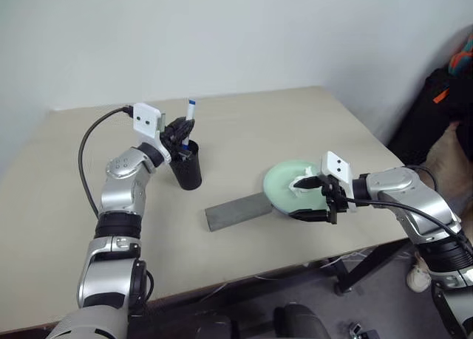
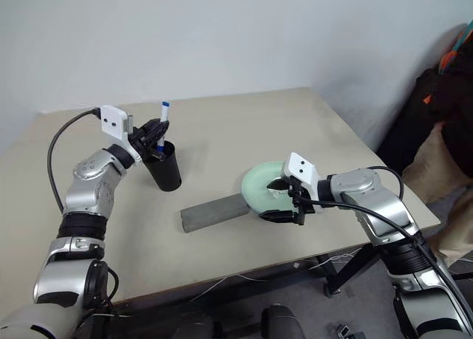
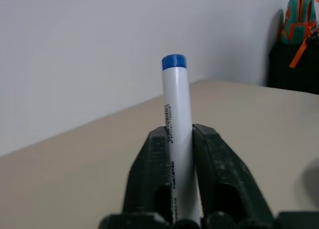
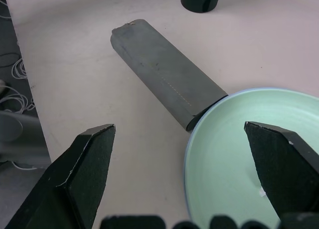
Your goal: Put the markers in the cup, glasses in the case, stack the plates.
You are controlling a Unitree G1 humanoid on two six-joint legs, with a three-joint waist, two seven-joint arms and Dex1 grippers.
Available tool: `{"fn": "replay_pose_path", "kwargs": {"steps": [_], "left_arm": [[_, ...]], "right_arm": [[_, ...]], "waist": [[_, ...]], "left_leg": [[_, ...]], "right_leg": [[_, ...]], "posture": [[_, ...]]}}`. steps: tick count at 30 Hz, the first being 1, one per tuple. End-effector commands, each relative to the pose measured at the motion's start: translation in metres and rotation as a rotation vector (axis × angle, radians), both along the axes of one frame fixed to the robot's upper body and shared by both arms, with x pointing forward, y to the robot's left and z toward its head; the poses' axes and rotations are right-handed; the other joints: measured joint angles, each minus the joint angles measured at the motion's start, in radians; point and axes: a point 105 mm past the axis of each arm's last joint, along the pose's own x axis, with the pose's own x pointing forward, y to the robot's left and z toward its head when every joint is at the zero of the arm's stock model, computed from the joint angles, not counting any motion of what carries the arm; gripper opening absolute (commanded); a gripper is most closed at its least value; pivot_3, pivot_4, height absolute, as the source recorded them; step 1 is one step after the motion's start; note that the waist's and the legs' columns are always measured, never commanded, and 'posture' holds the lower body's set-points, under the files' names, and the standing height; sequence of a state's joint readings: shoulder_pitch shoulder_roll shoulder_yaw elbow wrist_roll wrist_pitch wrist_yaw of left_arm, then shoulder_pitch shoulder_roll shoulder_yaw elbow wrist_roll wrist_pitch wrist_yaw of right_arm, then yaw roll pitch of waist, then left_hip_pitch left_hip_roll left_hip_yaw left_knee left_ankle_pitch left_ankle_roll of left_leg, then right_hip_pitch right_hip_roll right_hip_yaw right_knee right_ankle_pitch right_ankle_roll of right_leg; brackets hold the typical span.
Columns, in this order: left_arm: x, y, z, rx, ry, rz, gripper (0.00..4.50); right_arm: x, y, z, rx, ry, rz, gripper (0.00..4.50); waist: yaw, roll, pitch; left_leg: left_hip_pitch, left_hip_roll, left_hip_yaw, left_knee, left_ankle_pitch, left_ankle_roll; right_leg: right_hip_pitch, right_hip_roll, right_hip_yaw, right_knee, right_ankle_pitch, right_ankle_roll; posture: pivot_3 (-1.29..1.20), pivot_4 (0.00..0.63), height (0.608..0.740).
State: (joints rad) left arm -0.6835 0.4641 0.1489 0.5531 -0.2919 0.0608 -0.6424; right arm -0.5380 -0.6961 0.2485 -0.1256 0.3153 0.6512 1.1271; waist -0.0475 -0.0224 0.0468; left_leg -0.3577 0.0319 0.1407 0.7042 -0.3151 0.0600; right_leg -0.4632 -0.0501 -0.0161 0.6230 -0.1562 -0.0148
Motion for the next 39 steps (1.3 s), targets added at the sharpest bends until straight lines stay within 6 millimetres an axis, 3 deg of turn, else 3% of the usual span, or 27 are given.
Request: {"fn": "replay_pose_path", "kwargs": {"steps": [1,8,15,18,22,28,35,39], "left_arm": [[-0.006,0.008,0.023,-0.013,-0.069,0.0,2.06],[-0.018,0.021,0.036,0.03,-0.113,-0.012,4.49],[-0.05,0.049,0.041,0.184,0.026,-0.124,4.49],[-0.084,0.069,0.034,0.306,0.156,-0.214,4.49],[-0.111,0.088,0.034,0.356,0.263,-0.241,4.49],[-0.134,0.088,0.029,0.365,0.304,-0.241,4.49],[-0.157,0.076,0.008,0.308,0.363,-0.234,4.49],[-0.168,0.071,0.002,0.278,0.39,-0.222,4.49]], "right_arm": [[0.003,0.001,0.017,0.023,-0.06,0.006,4.5],[0.005,0.001,0.017,0.023,-0.061,0.006,4.5],[0.004,-0.003,0.016,0.023,-0.016,-0.016,4.5],[0.004,-0.008,0.015,0.024,0.005,-0.041,4.5],[0.005,-0.012,0.015,0.031,0.006,-0.057,4.5],[0.01,-0.024,0.019,0.029,0.0,-0.08,4.5],[0.033,-0.057,0.026,0.014,-0.036,-0.196,4.5],[0.029,-0.062,0.025,-0.007,-0.025,-0.179,4.5]], "waist": [[0.0,0.0,0.0],[-0.001,0.0,0.0],[-0.005,0.0,0.0],[-0.006,0.0,0.0],[0.001,0.0,0.0],[0.001,0.0,0.0],[-0.002,0.0,0.0],[-0.002,0.0,0.0]], "left_leg": [[0.0,0.0,0.0,0.0,0.0,0.0],[0.0,0.001,-0.001,0.0,0.0,0.0],[-0.001,0.002,-0.001,0.0,0.0,0.0],[0.0,0.006,0.0,-0.001,0.0,-0.001],[-0.002,0.009,0.003,-0.002,-0.001,-0.001],[-0.003,0.009,0.002,-0.002,-0.001,-0.001],[-0.003,0.01,0.01,-0.004,-0.001,-0.002],[-0.002,0.013,0.01,-0.005,0.0,-0.005]], "right_leg": [[0.0,0.0,0.0,0.0,0.0,0.0],[0.0,0.0,0.0,0.0,0.0,0.0],[-0.001,0.0,-0.001,0.0,0.0,0.0],[-0.003,0.0,-0.001,0.001,-0.001,-0.001],[-0.006,-0.001,-0.001,0.001,-0.002,-0.002],[-0.007,-0.003,-0.002,0.0,-0.002,-0.002],[-0.011,-0.003,-0.001,0.001,-0.001,-0.004],[-0.012,-0.001,-0.001,0.001,0.0,-0.006]], "posture": [[0.0,0.0,0.74],[0.0,0.0,0.74],[0.0,0.0,0.74],[0.0,0.0,0.74],[0.0,0.0,0.74],[0.0,0.0,0.74],[0.0,0.0,0.74],[0.0,0.0,0.74]]}}
